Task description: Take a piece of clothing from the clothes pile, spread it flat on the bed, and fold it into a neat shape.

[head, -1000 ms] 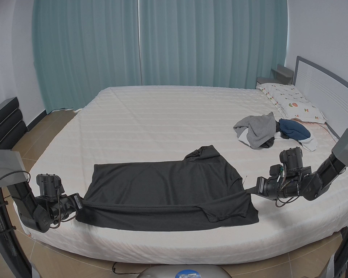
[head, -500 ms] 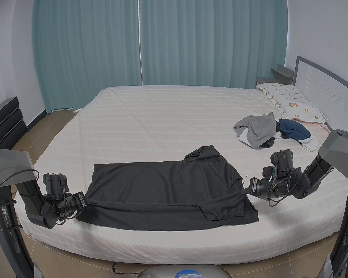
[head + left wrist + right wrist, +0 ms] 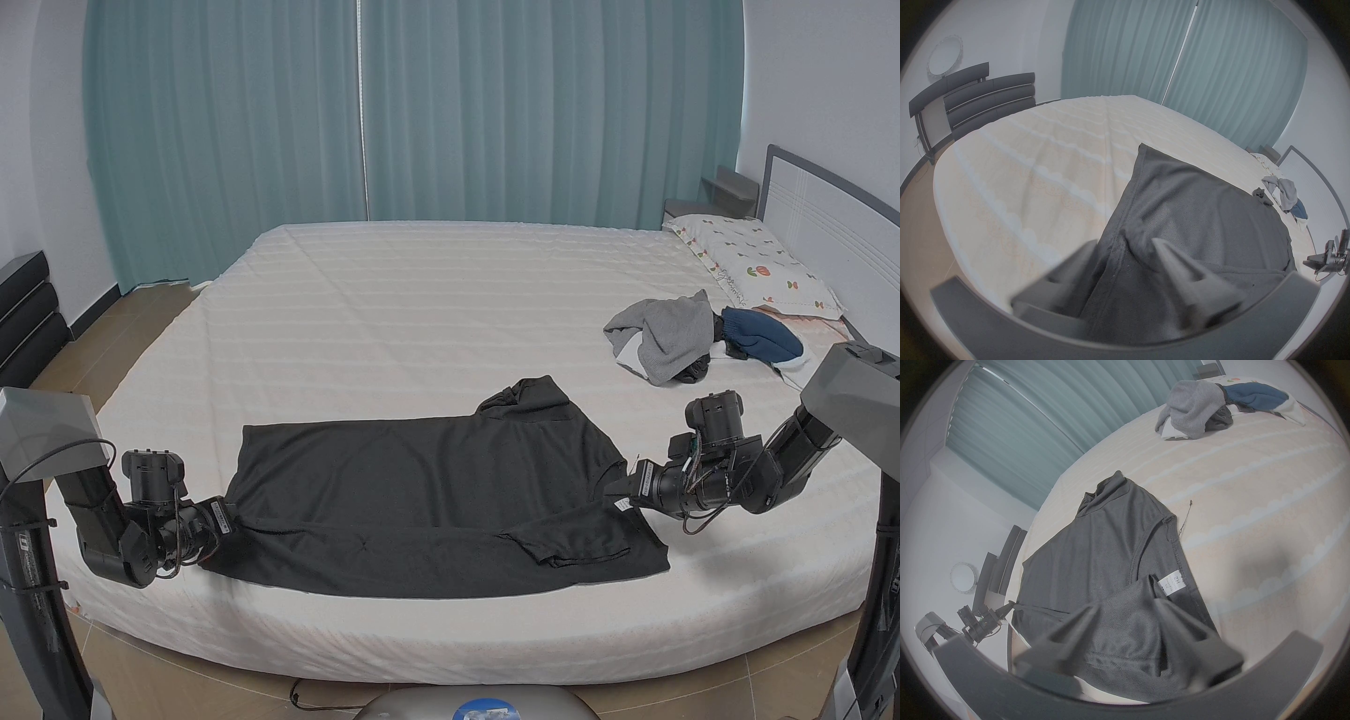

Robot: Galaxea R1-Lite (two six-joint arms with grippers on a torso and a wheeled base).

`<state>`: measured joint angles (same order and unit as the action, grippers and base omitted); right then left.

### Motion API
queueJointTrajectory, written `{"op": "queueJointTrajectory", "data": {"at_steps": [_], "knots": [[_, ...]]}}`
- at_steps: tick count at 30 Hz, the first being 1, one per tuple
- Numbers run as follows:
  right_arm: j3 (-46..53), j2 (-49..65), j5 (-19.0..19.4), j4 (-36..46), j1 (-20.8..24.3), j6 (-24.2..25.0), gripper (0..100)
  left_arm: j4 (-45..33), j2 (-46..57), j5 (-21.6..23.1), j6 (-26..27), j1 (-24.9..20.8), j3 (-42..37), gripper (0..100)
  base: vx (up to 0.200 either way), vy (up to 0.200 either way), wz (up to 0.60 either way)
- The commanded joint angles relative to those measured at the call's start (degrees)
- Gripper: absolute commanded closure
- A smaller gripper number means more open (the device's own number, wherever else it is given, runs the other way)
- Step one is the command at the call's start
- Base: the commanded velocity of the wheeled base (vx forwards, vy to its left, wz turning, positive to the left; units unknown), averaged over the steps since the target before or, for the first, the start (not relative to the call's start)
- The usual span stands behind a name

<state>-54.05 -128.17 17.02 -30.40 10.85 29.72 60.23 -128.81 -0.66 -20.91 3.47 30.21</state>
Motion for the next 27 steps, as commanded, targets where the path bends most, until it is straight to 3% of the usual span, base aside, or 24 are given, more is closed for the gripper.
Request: {"op": "queueJointTrajectory", "data": {"at_steps": [1,10,14,16,18,22,24,27], "knots": [[-0.09,1.08,0.03,-0.09,-0.48,2.89,0,0.24,-0.39,-0.13,-0.45,0.04,0.29,0,0.0,0.0,0.0],[5.89,9.08,-0.14,0.26,1.46,12.91,0,0.15,3.47,-0.31,-5.02,1.8,-0.41,0,0.0,0.0,0.0],[11.95,12.07,-0.49,0.52,5.23,21.26,0,-0.12,7.69,0.75,-15.22,3.21,-0.76,0,0.0,0.0,0.0],[13.97,12.07,-0.67,-0.01,6.9,22.57,0,-0.2,8.66,0.92,-20.31,2.94,-1.38,0,0.0,0.0,0.0],[14.68,11.89,-1.02,-0.01,7.52,23.1,0,-0.12,8.92,1.45,-22.16,2.77,-1.91,0,0.0,0.0,0.0],[15.12,9.43,-2.78,-0.01,9.28,25.39,0,-0.12,9.36,4.96,-25.85,2.59,-4.1,0,0.0,0.0,0.0],[14.41,7.32,-5.94,-0.8,10.07,26.88,0,-0.2,9.01,9.01,-32.35,2.59,-4.9,0,0.0,0.0,0.0],[14.15,6.53,-6.73,-3.0,11.04,29.08,0,-0.12,8.84,12.52,-34.46,2.59,-5.51,0,0.0,0.0,0.0]]}}
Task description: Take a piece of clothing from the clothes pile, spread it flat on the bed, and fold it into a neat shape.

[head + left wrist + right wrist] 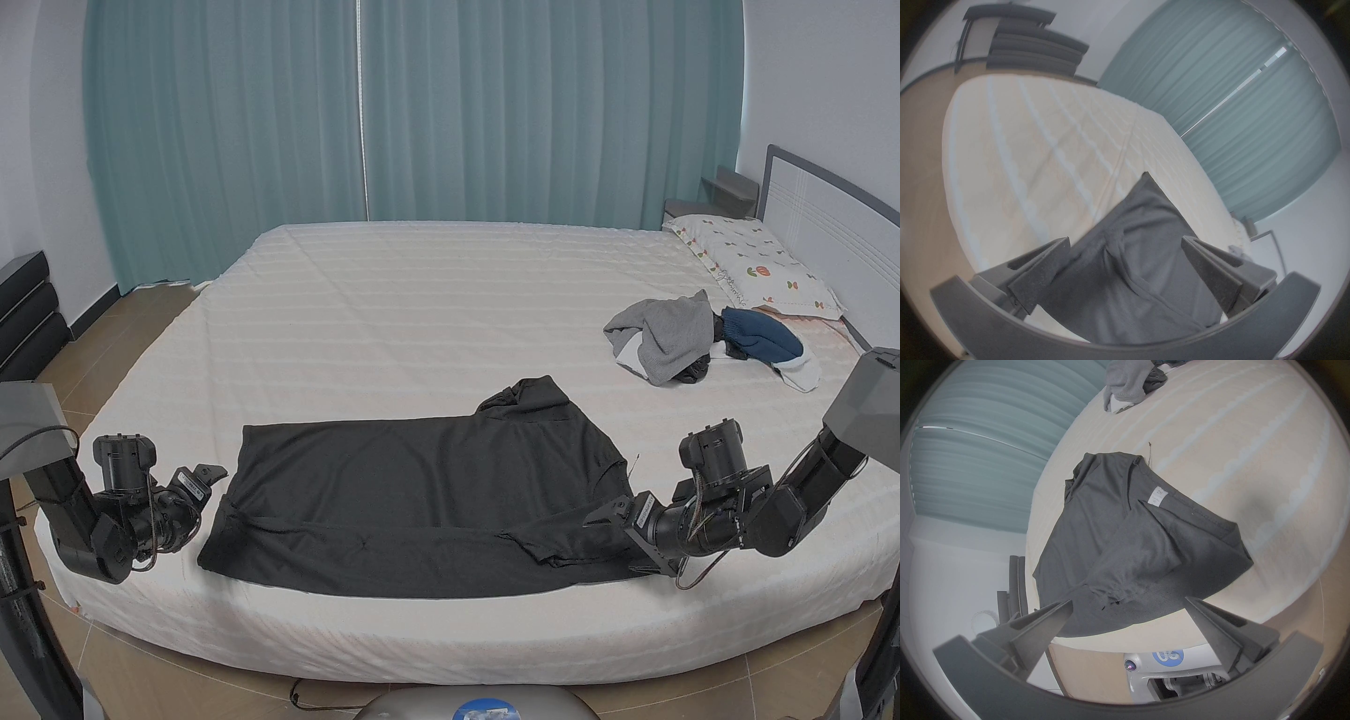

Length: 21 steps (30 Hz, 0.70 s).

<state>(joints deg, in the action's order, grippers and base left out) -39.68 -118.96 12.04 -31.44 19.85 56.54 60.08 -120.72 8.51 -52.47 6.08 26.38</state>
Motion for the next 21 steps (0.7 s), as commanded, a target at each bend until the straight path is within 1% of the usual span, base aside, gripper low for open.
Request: {"op": "queueJointTrajectory", "data": {"at_steps": [1,5,9,11,13,19,21], "knots": [[-0.22,-2.95,-1.76,-3.01,2.39,2.87,0,0.04,0.66,4.06,-3.17,-0.02,-1.86,0,0.0,0.0,0.0],[-0.4,-3.21,-1.94,-5.83,3.09,3.93,0,0.13,0.58,4.15,-3.34,-0.02,-2.21,0,0.0,0.0,0.0],[-1.36,-4.18,-2.02,-5.91,3.88,3.93,0,0.22,0.05,4.15,-3.25,0.16,-2.3,0,0.0,0.0,0.0],[-1.45,-4.97,-2.82,-5.91,4.41,3.93,0,0.39,-0.57,4.15,-3.25,0.25,-2.3,0,0.0,0.0,0.0],[-1.45,-5.67,-4.49,-6.0,5.11,3.84,0,0.66,-1.18,4.06,-3.17,0.25,-2.3,0,0.0,0.0,0.0],[-1.01,-6.46,-5.98,-7.94,6.08,3.67,0,0.75,-2.24,3.97,-2.99,0.25,-2.3,0,0.0,0.0,0.0],[-1.45,-7.26,-7.39,-7.94,6.26,3.67,0,0.75,-2.32,3.88,-2.9,0.25,-2.3,0,0.0,0.0,0.0]]}}
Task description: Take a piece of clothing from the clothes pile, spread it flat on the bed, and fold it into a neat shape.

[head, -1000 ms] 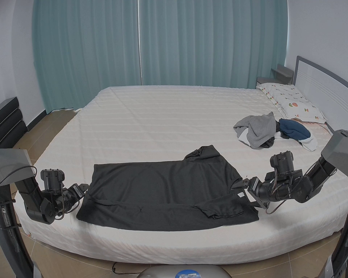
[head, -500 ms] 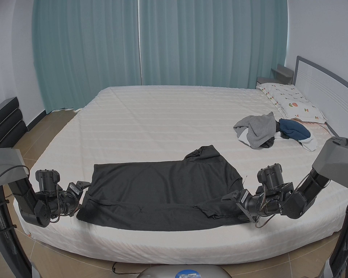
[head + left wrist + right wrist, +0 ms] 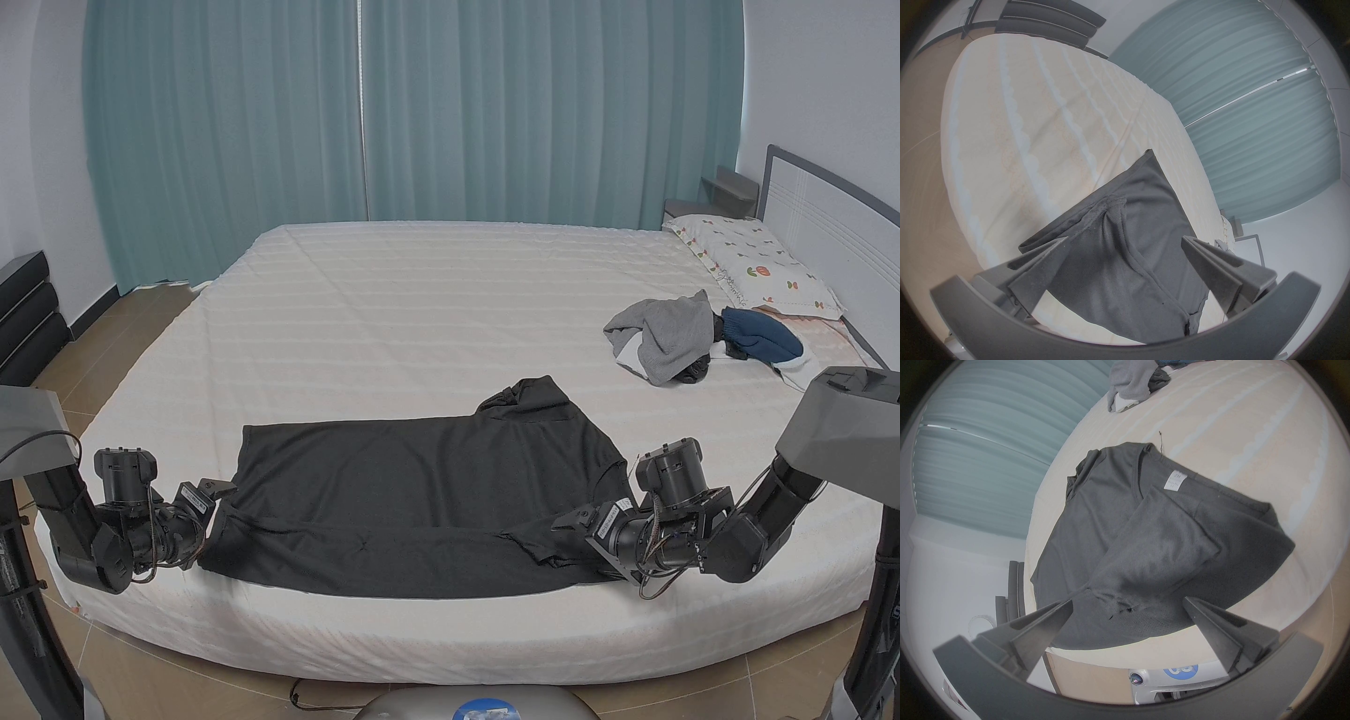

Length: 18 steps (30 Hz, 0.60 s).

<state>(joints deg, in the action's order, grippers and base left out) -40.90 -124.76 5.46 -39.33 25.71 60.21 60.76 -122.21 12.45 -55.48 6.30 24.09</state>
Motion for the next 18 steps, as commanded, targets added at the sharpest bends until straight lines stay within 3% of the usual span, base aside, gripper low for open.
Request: {"op": "queueJointTrajectory", "data": {"at_steps": [1,10,18], "knots": [[-0.23,-1.54,-0.98,-0.14,0.39,0.0,0,0.06,-0.84,-0.05,0.11,0.03,-0.01,0,0.0,0.0,0.0],[-0.67,-3.74,-5.02,-1.81,1.36,0.08,0,0.06,-1.19,-0.05,0.11,0.03,-0.01,0,0.0,0.0,0.0],[-0.85,-3.83,-5.2,-1.81,1.27,0.26,0,0.06,-1.19,-0.05,0.11,0.03,-0.01,0,0.0,0.0,0.0]]}}
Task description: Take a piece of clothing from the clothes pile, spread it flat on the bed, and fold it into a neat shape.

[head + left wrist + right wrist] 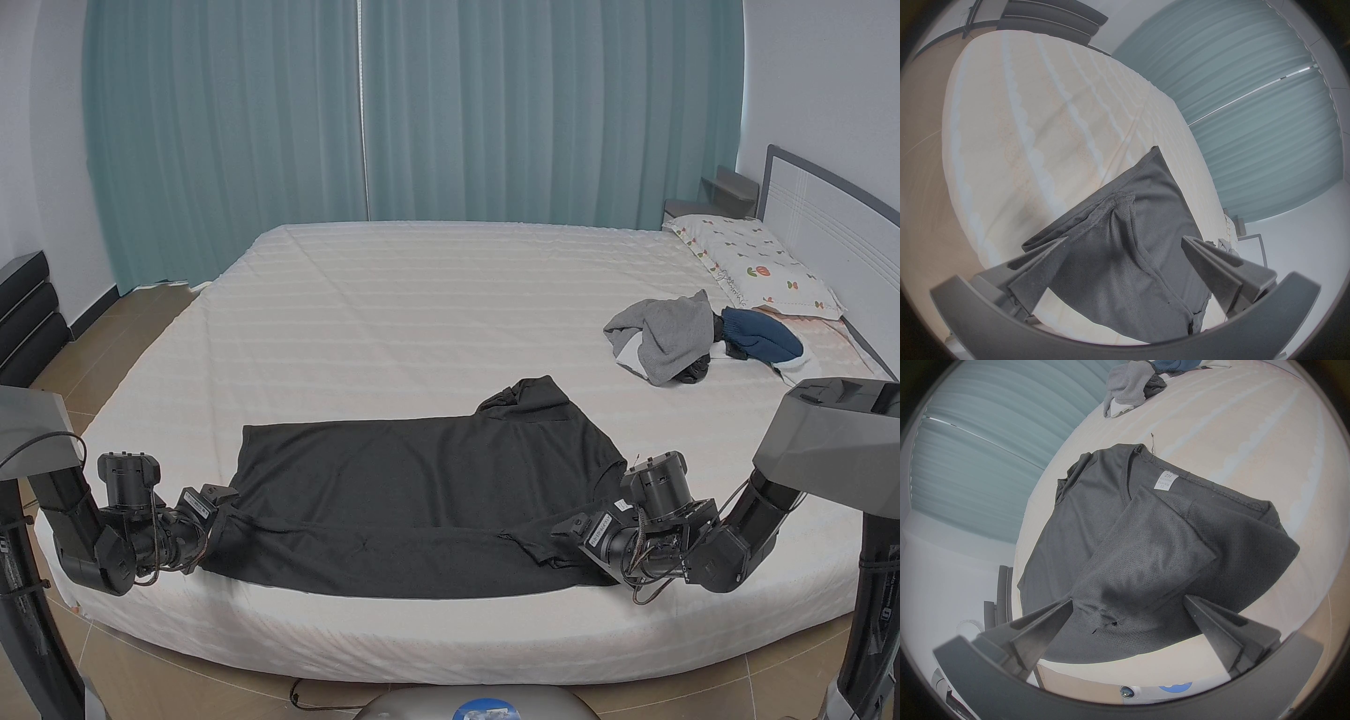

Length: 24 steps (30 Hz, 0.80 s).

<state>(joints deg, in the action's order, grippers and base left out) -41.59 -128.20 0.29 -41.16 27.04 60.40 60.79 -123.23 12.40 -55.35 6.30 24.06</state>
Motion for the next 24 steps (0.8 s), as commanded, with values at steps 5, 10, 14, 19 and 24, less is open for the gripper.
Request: {"op": "queueJointTrajectory", "data": {"at_steps": [5,10,14,19,24], "knots": [[-0.33,-0.48,-0.91,-0.07,-0.06,0.24,100,0.03,-0.16,-0.01,-0.03,0.03,0.02,0,0.0,0.0,0.0],[0.11,0.23,-1.08,0.11,-0.23,0.06,100,0.03,-0.16,-0.01,-0.03,0.03,0.02,0,0.0,0.0,0.0],[0.37,0.4,-1.08,0.2,-0.41,0.06,100,0.03,-0.16,-0.01,-0.03,0.03,0.02,0,0.0,0.0,0.0],[0.46,2.78,-1.0,0.64,-0.41,0.15,100,0.03,-0.16,-0.01,-0.03,0.03,-0.07,0,0.0,0.0,0.0],[0.55,5.85,-1.0,2.66,0.03,0.15,100,0.03,-0.25,-0.01,-0.03,0.03,-0.07,0,0.0,0.0,0.0]]}}
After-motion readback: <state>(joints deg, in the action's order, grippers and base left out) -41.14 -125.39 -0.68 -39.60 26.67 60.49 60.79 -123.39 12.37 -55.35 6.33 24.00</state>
